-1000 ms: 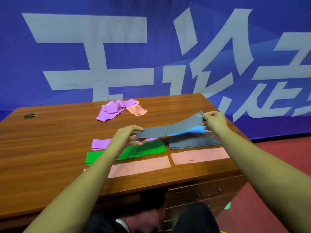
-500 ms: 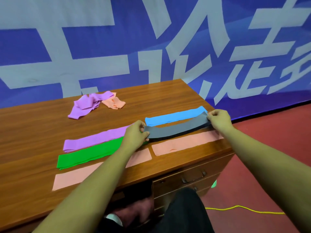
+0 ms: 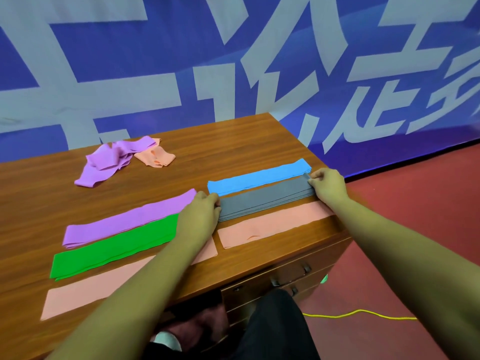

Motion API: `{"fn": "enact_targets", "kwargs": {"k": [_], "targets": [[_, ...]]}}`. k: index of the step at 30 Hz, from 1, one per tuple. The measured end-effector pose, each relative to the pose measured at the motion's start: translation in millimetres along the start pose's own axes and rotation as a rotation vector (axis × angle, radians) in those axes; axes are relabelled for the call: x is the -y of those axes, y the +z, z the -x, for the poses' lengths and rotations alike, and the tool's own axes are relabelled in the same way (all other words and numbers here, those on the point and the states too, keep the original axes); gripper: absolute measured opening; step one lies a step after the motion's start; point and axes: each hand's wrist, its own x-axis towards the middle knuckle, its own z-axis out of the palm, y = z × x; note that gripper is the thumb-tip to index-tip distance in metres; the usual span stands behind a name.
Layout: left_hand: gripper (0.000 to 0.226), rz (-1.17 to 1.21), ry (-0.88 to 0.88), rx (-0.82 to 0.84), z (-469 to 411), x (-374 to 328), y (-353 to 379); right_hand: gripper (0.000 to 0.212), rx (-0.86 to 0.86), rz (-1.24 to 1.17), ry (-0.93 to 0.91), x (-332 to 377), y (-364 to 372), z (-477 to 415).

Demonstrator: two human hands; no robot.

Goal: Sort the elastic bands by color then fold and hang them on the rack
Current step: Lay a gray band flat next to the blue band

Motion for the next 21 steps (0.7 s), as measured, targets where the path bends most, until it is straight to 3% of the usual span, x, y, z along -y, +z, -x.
{"fn": "enact_targets", "kwargs": {"k": [5,11,14,17,19,21], "targets": [[0.016,0.022,-0.01,-0.069,-2.9,0.4,-0.5,0.01,-0.061,-0.045,0.018,0.3,-1.8,-0.7],[0.019,-0.071,0.068,-0.081,0.3,-2.8,3.2,0.014,-0.035,0.08,-0.046,-5.0,0.9,5.0],[0.021,-0.116,0.138,-0.091,-2.8,-0.3,2.6,0.024,-0.036,0.265,-0.11,-1.3,3.2,10.1],[0.015,0.12,0.089,0.002,-9.2,11.9,-3.7,0.032,-0.087,0.417,-0.118,11.9,6.6,17.3],[0.013,0.316,0.031,0.028,-12.6,24.4,-14.0,0.04,-0.034,0.376,-0.149,32.9,11.6,22.0],[0.013,0.343,0.026,0.001,-18.0,42.2,-24.7,0.044,0.061,0.329,-0.222,57.3,23.2,25.4]]}}
